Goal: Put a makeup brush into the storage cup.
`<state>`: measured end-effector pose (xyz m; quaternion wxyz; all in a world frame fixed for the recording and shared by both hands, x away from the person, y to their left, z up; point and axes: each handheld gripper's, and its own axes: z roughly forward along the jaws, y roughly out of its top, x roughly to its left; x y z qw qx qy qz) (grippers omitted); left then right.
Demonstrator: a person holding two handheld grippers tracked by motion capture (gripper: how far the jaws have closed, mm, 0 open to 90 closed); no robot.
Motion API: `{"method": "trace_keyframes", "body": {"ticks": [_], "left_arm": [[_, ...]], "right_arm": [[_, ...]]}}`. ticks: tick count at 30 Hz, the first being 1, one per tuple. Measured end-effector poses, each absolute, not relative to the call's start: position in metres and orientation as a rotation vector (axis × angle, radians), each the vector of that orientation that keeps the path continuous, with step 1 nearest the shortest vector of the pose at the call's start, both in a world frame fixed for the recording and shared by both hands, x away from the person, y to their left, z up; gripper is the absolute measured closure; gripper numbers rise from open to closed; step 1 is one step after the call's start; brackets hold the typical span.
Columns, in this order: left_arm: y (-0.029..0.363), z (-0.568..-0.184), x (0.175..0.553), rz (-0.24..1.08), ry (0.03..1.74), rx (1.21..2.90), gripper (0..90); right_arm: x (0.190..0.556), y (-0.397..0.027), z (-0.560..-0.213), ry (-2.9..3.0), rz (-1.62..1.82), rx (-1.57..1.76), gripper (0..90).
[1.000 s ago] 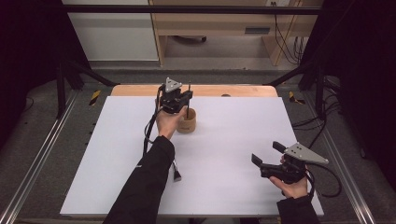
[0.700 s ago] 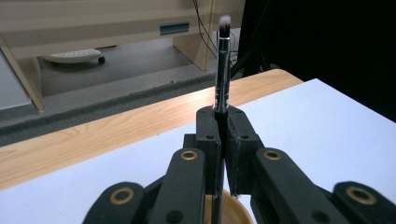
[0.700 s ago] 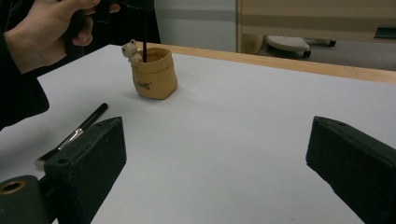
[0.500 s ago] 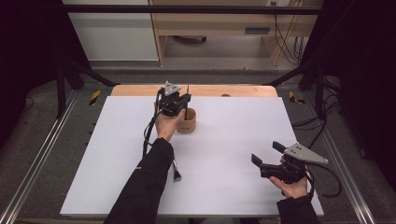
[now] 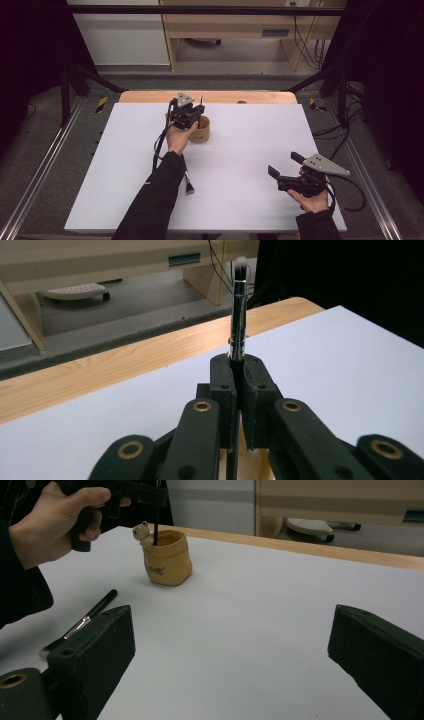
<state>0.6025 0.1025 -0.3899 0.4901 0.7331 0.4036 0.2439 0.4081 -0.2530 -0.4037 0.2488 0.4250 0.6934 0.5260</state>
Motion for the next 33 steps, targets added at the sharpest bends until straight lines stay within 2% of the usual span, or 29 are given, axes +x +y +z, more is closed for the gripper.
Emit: {"method": "trace_keyframes", "body": {"ticks": [11, 15, 19, 24, 33], "left_arm": [[0.103, -0.393, 0.597, 0.589, 0.982, 1.798, 84.2], [0.106, -0.391, 0.595, 0.586, 0.98, 1.801, 80.2], [0.11, -0.389, 0.59, 0.579, 0.974, 1.794, 72.0], [0.12, -0.383, 0.58, 0.563, 0.971, 1.766, 55.7], [0.139, -0.37, 0.555, 0.536, 0.939, 1.735, 37.6]], "right_arm": [[0.408, -0.251, -0.404, 1.894, 1.429, 1.155, 5.4], [0.408, -0.25, -0.404, 1.9, 1.428, 1.161, 5.4], [0.408, -0.25, -0.404, 1.901, 1.429, 1.154, 5.4], [0.408, -0.248, -0.405, 1.906, 1.426, 1.16, 5.4], [0.409, -0.246, -0.405, 1.91, 1.423, 1.147, 5.4]]}}
